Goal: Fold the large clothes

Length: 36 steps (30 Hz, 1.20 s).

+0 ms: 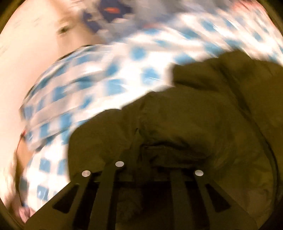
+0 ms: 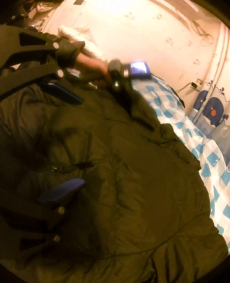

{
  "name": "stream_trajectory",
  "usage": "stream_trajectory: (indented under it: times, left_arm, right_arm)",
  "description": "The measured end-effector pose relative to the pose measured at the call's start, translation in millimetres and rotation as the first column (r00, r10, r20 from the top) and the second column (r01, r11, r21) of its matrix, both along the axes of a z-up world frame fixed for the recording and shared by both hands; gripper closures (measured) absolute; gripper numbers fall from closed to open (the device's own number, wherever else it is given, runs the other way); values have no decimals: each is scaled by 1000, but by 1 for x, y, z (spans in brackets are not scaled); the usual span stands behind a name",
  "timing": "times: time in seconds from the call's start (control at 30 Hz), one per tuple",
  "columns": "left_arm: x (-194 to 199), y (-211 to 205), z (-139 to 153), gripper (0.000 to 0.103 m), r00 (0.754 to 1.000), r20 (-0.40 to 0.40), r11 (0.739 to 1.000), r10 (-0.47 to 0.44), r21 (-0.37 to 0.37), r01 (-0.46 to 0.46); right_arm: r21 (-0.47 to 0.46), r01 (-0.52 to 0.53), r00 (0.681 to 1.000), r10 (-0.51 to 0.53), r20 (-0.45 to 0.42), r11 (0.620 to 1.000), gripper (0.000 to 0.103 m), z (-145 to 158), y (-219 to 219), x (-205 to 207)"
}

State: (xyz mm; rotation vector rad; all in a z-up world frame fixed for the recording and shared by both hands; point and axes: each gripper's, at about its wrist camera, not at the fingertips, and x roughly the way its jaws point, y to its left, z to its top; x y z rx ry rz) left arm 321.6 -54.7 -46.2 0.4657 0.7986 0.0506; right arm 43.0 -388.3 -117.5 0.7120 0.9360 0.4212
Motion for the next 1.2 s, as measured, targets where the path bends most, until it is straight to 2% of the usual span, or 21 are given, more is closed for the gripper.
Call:
stream_trajectory:
  times: [0.07,0.13,0.2,0.27,0.33,0.4,0.43,0.5,0.53,0.57,0.67,0.7,0.77,0.8,0.83,0.9,0.93,1.0,1.07,1.1,1.2]
  left_arm:
    - [-5,48,23,94,994,62,996,88,-33,-86]
    - [-13,118,47,95,970,128,979,205,-43,-201]
    - [-18,188,60,95,938,141,949,316,-54,-311]
    - [-22,250,62,95,900,127,909,418,-59,-414]
    - [-23,307,45,95,862,79,865,501,-23,-501]
    - [-23,348,11,94,835,-50,836,548,27,-548]
    - [-24,358,0,89,827,-82,831,557,37,-556]
    - [-30,372,-7,71,808,-102,813,581,26,-581]
    - [-34,375,-3,48,802,-97,806,589,-1,-592]
    - [-38,378,5,33,807,-96,807,583,-49,-588]
    - [-56,377,30,31,831,-60,814,554,-171,-555]
    - [-64,368,41,31,851,-22,832,524,-200,-517]
    - [-81,341,52,30,896,36,882,442,-201,-427]
    - [-93,317,56,30,926,53,911,374,-207,-356]
    - [-104,296,54,30,948,56,929,313,-226,-294]
    - [-129,248,48,29,979,30,946,203,-265,-188]
    - [-137,225,44,29,989,20,950,149,-280,-137]
    - [-148,177,36,29,999,10,955,51,-293,-46]
    - [-160,134,27,29,999,6,959,-44,-278,44]
    - [-167,111,20,29,996,7,964,-85,-252,84]
    - [-185,72,-13,29,984,-91,975,-153,-178,135]
  right_arm:
    - [-13,-6,1000,6,2,1000,21,-2,2,-1]
    - [-18,-8,1000,8,-1,1000,21,-4,2,0]
    - [-20,-8,1000,8,-4,1000,21,-6,2,2]
    - [-30,-11,1000,10,-10,1000,21,-8,2,3]
    - [-46,-14,1000,14,-16,999,21,-10,3,4]
    - [-73,-21,999,19,-26,997,21,-11,7,5]
    - [-95,-30,999,26,-38,995,21,-11,10,7]
    - [-138,-48,997,38,-70,989,21,-7,15,8]
    - [-152,-48,997,37,-75,987,21,-4,15,7]
    - [-181,-44,997,33,-64,982,21,6,16,4]
    - [-316,-28,999,36,19,948,20,35,23,-5]
    - [-348,-27,999,41,34,937,19,41,25,-6]
    - [-411,-46,997,65,32,910,18,46,34,-6]
    - [-438,-55,997,72,22,897,18,45,38,-7]
    - [-467,-81,996,90,-3,881,18,41,46,-8]
    - [-510,-122,992,115,-46,851,18,32,60,-10]
    - [-562,-151,988,132,-74,813,18,27,71,-14]
    - [-641,-201,979,165,-116,740,18,20,87,-23]
    - [-683,-235,972,191,-141,692,18,15,98,-32]
    - [-698,-243,969,198,-147,673,17,13,101,-37]
    - [-711,-269,963,202,-180,650,16,5,96,-45]
